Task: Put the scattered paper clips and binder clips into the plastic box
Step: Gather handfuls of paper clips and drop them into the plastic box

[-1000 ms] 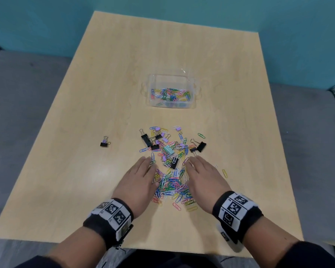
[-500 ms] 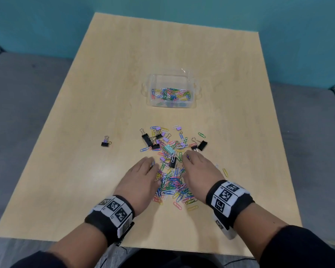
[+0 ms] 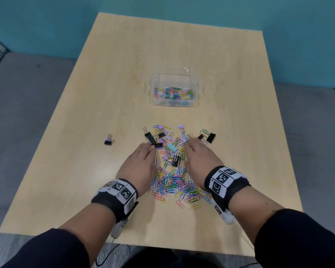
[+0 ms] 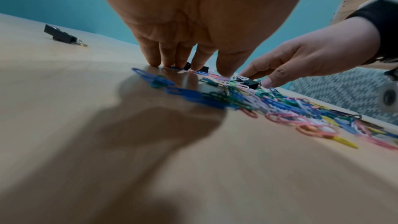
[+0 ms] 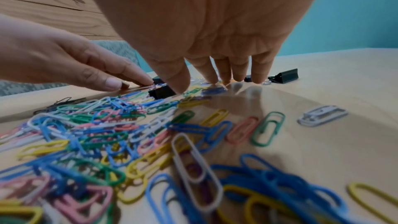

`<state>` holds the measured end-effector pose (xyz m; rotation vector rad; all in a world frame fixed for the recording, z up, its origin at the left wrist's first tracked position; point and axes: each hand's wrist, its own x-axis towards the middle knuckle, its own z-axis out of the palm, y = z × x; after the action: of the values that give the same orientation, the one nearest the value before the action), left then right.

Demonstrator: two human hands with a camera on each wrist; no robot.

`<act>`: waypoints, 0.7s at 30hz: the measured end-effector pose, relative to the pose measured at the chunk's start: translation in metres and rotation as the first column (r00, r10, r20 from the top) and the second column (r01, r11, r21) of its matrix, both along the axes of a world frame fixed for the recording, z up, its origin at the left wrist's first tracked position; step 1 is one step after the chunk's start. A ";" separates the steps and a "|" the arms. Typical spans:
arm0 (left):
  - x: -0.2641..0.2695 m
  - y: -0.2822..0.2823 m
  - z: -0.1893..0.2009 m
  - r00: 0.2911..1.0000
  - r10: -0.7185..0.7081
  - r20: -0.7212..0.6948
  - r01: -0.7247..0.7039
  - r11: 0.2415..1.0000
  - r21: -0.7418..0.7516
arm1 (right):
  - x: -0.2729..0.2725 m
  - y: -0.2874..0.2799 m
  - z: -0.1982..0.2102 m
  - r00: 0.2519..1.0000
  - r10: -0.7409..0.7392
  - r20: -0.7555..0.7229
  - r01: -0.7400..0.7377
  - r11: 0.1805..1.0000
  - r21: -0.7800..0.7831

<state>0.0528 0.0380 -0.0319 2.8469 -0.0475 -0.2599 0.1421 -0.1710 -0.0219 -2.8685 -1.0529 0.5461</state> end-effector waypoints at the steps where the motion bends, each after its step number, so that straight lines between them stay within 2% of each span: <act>1: 0.000 0.000 0.001 1.000 -0.001 0.000 0.001 1.000 0.000 | -0.001 0.000 0.000 1.000 0.015 -0.001 -0.015 1.000 -0.011; 6: -0.020 -0.001 0.005 0.996 -0.085 -0.001 0.085 0.996 -0.001 | -0.021 -0.008 0.009 0.995 0.098 0.033 -0.099 0.994 0.050; 9: -0.027 -0.003 0.002 0.993 -0.118 -0.027 0.119 0.993 0.007 | -0.025 -0.010 0.009 0.995 0.094 0.027 -0.096 0.992 0.084; 14: -0.018 -0.008 -0.001 0.990 -0.134 -0.046 0.135 0.991 0.019 | -0.032 -0.009 0.001 0.995 0.098 -0.018 -0.098 0.995 0.022; 17: -0.019 -0.009 0.007 0.981 -0.193 -0.010 0.193 0.981 0.012 | -0.043 -0.019 0.003 0.990 0.137 -0.032 -0.136 0.990 0.029; 19: -0.024 -0.007 0.016 0.970 -0.243 0.012 0.242 0.970 0.024 | -0.046 -0.032 0.007 0.991 0.123 -0.044 -0.119 0.989 0.084; 21: -0.030 -0.003 0.019 0.972 -0.231 0.028 0.230 0.972 0.052 | -0.045 -0.047 0.009 0.998 0.050 -0.031 -0.046 0.992 0.122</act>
<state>0.0229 0.0349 -0.0128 2.8930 -0.3858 -0.2642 0.0969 -0.2181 -0.0132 -2.7266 -1.1122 0.5130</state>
